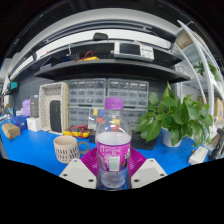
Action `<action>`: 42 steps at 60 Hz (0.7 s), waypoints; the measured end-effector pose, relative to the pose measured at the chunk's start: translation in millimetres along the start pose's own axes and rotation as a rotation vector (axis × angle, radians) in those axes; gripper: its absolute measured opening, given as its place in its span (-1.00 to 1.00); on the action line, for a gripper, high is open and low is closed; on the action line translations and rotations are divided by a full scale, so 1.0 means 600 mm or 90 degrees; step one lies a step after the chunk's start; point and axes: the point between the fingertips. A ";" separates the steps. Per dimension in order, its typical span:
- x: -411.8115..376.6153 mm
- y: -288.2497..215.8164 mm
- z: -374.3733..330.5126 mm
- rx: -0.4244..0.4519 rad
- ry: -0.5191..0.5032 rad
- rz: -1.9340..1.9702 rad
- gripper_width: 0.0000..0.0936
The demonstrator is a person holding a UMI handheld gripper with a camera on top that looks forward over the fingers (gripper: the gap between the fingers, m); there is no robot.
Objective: Pour water
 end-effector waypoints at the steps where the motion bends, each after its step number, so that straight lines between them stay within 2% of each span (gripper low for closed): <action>1: -0.001 0.000 0.001 -0.002 -0.002 -0.008 -0.26; 17: -0.013 -0.028 0.049 -0.051 0.035 -0.364 -0.26; 20: -0.023 -0.032 0.070 -0.054 0.060 -0.449 -0.26; 42: -0.049 -0.092 0.174 -0.038 0.163 -0.954 -0.26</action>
Point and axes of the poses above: the point between the fingertips, and its own axes, seen from behind it with the camera up: x to the right, y down, z forward, the way the camera looks, and after that the axes turned 6 degrees about -x, right-handed
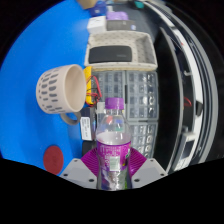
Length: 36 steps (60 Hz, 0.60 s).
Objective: Pour water
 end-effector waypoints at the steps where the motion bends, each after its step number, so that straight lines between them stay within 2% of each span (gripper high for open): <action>1: 0.001 -0.002 0.002 0.000 0.004 -0.020 -0.26; 24: 0.016 -0.058 0.025 0.029 0.104 -0.350 -0.24; 36: 0.011 -0.062 0.029 0.028 0.109 -0.368 -0.24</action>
Point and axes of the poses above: the point between the fingertips, and its own axes, seen from behind it with the camera up: x to the right, y down, z forward, the way the camera looks, and after that the axes turned 6 degrees about -x, right-handed
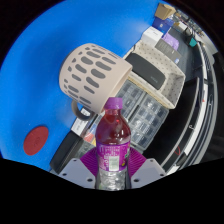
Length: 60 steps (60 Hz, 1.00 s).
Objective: Pour water
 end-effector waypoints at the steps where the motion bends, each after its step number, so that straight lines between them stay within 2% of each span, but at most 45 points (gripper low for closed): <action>1: 0.000 0.001 0.000 0.000 0.000 0.002 -0.24; 12: -0.001 0.022 -0.006 -0.005 -0.023 0.130 -0.24; 24: -0.015 0.044 -0.023 -0.004 -0.151 0.545 -0.24; 25: -0.014 0.040 -0.027 -0.014 -0.151 0.581 -0.24; 27: -0.008 0.054 -0.026 0.004 -0.171 0.651 -0.24; 33: 0.006 0.072 -0.027 0.010 -0.210 0.865 -0.24; 34: 0.008 0.061 -0.036 -0.006 -0.205 0.901 -0.24; 45: -0.027 0.098 -0.033 0.022 -0.303 1.219 -0.24; 49: -0.048 0.097 -0.034 0.033 -0.332 1.292 -0.24; 60: -0.086 0.065 -0.042 0.067 -0.347 1.373 -0.24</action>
Point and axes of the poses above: the point between the fingertips, and its own axes, seen from behind it with the camera up: x to the right, y down, z forward, the way the camera looks, and after that the axes turned 6 degrees about -x, right-handed
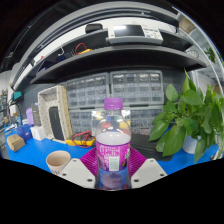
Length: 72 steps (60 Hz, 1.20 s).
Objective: Pour water
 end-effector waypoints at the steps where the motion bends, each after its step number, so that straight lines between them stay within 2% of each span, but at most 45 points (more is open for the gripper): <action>1: 0.000 0.005 0.001 -0.001 -0.001 -0.001 -0.23; 16: -0.010 0.019 -0.001 0.027 0.010 -0.046 -0.20; 28: -0.007 0.020 -0.008 0.024 0.014 -0.042 0.06; 30: -0.010 0.022 -0.009 0.019 0.014 -0.041 0.14; 33: -0.012 0.027 -0.015 0.009 0.015 -0.043 0.43; 34: -0.013 0.030 -0.017 0.007 0.015 -0.045 0.45; 36: -0.015 0.035 -0.022 0.004 0.016 -0.048 0.63; 42: -0.018 0.053 -0.049 -0.009 0.026 -0.048 0.77; 58: -0.033 0.129 -0.157 -0.048 0.115 0.002 0.79; 72: -0.104 0.181 -0.212 -0.076 0.123 0.026 0.80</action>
Point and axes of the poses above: the point between the fingertips, and its own axes, seen from behind it with the camera up: x to the right, y down, z forward, the way the camera looks, and after that the axes turned 6 degrees about -x, right-handed
